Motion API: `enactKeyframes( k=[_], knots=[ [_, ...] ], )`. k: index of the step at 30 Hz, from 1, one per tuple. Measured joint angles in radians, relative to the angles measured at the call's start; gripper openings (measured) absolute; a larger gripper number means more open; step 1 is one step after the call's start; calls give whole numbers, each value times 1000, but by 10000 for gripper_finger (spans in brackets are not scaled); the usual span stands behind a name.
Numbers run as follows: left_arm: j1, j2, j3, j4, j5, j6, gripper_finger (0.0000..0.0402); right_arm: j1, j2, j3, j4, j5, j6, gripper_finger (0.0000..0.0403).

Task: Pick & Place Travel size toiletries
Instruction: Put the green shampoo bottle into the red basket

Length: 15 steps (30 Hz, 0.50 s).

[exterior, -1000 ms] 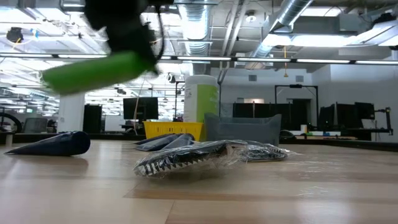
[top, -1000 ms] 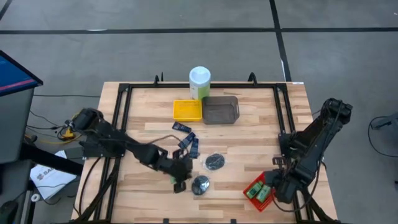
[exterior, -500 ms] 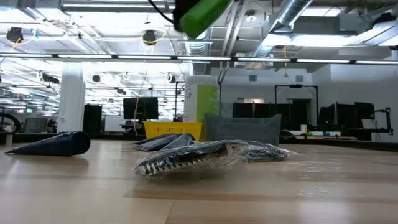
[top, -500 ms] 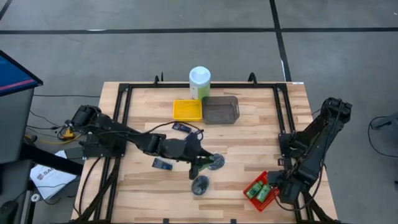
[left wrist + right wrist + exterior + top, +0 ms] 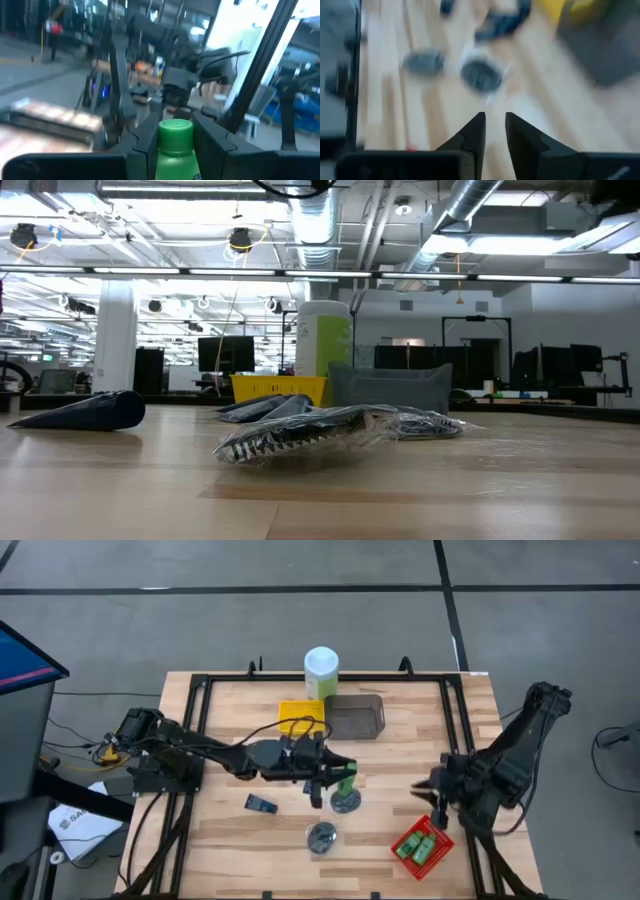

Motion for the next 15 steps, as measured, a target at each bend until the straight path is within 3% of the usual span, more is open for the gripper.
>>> enactKeyframes(
  k=[4, 8, 12, 15],
  knots=[
    [22, 0, 1, 79, 13, 43, 86, -79, -81, 0, 138, 37, -183, 104],
    [34, 0, 1, 134, 64, 46, 86, -169, -111, 0, 327, 14, -387, 170],
    [32, 0, 1, 170, 90, 74, 86, -274, -97, 0, 521, -75, -555, 243],
    [31, 0, 1, 202, 115, 77, 86, -353, -59, 0, 642, -173, -635, 277]
  ],
)
